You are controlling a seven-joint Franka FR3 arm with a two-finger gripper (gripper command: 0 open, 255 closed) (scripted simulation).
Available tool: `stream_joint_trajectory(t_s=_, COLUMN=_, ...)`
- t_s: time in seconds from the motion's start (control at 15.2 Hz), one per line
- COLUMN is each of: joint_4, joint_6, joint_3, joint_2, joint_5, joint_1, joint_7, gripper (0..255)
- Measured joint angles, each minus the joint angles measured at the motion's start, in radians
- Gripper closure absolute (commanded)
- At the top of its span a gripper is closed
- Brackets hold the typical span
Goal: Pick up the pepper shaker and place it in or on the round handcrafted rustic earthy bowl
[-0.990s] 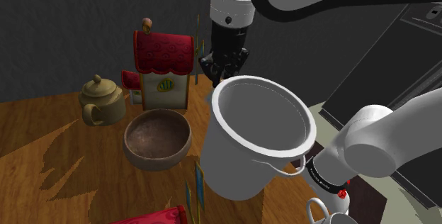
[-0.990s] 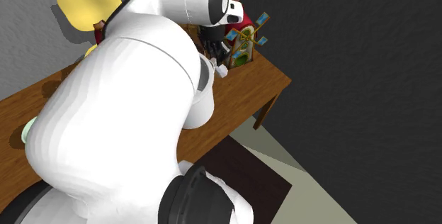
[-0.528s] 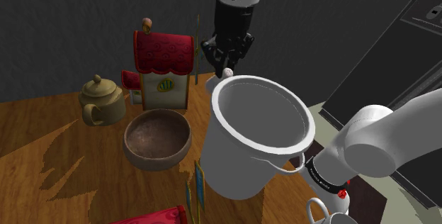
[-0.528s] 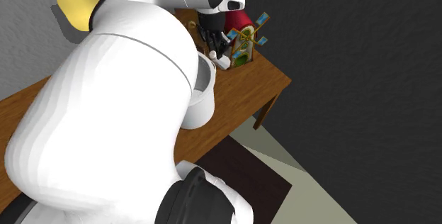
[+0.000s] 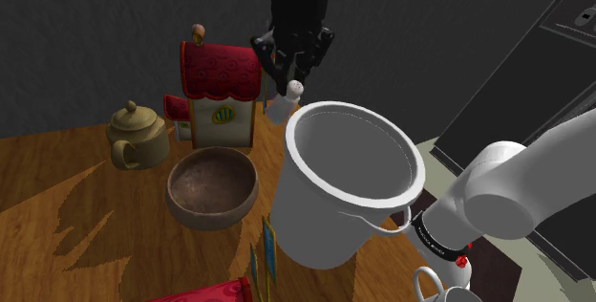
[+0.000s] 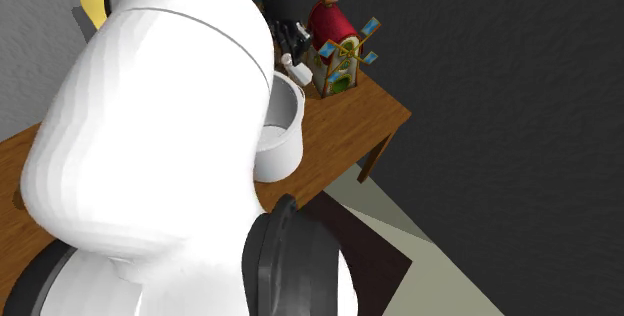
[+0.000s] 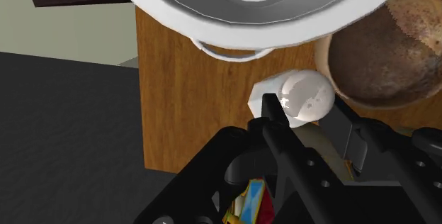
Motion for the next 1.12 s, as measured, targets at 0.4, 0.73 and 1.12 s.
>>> stream_joint_trajectory(t_s=0.4, joint_4=0.261, joint_6=-0.064, joint_3=0.125, joint_2=0.231, joint_5=-0.093, joint_1=0.039, joint_7=0.187, gripper=255)
stream_joint_trajectory(t_s=0.73, joint_4=0.498, joint_6=-0.147, joint_3=0.193, joint_2=0.439, joint_5=-0.211, joint_1=0.127, joint_7=0.333, gripper=255)
stream_joint_trajectory(t_s=1.12, joint_4=0.414, joint_6=-0.071, joint_3=0.192, joint_2=0.428, joint_5=-0.204, joint_1=0.122, joint_7=0.340, gripper=255)
